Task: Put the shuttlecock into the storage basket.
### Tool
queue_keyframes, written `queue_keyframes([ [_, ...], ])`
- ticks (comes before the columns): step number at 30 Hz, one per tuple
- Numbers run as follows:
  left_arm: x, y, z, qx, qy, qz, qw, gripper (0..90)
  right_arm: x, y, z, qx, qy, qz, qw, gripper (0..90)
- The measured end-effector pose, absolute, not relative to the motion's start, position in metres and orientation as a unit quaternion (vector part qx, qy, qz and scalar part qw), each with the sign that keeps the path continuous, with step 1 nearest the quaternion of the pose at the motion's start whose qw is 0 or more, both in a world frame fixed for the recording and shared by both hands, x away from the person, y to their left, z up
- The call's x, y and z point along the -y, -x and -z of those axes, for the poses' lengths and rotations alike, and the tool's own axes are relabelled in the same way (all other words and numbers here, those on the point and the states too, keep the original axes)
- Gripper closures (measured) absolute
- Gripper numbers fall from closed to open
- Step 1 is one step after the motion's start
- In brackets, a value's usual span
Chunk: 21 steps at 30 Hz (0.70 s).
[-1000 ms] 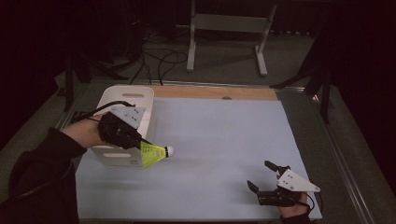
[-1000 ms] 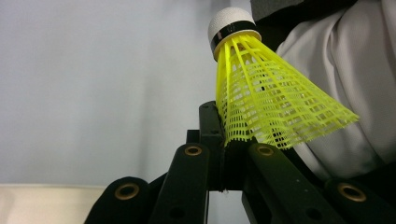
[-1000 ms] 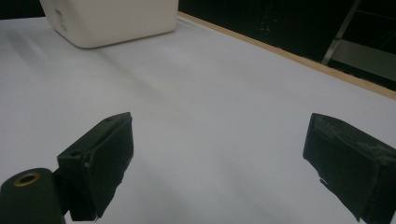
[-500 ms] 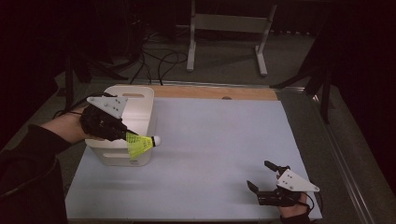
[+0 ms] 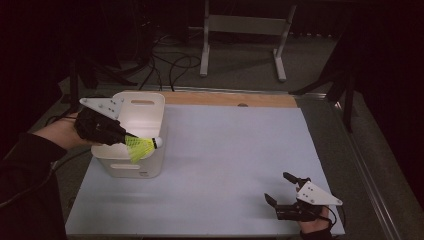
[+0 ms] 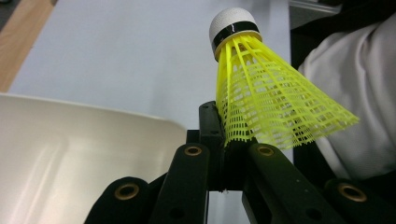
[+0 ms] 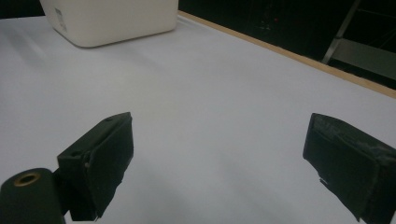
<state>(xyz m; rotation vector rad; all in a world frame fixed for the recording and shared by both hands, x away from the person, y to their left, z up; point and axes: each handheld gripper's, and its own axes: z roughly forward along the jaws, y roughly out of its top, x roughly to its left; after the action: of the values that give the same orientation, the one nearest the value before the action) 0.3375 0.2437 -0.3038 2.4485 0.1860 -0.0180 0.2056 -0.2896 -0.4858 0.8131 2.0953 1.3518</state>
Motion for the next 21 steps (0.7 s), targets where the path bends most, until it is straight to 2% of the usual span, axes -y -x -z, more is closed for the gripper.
queue_keyframes([
  [21, -0.277, -0.349, 0.322, -0.125, -0.926, -0.046, 0.352, 89.5, 0.29, -0.206, 0.486, -0.773, -0.299, -0.497, 0.256, 8.5],
])
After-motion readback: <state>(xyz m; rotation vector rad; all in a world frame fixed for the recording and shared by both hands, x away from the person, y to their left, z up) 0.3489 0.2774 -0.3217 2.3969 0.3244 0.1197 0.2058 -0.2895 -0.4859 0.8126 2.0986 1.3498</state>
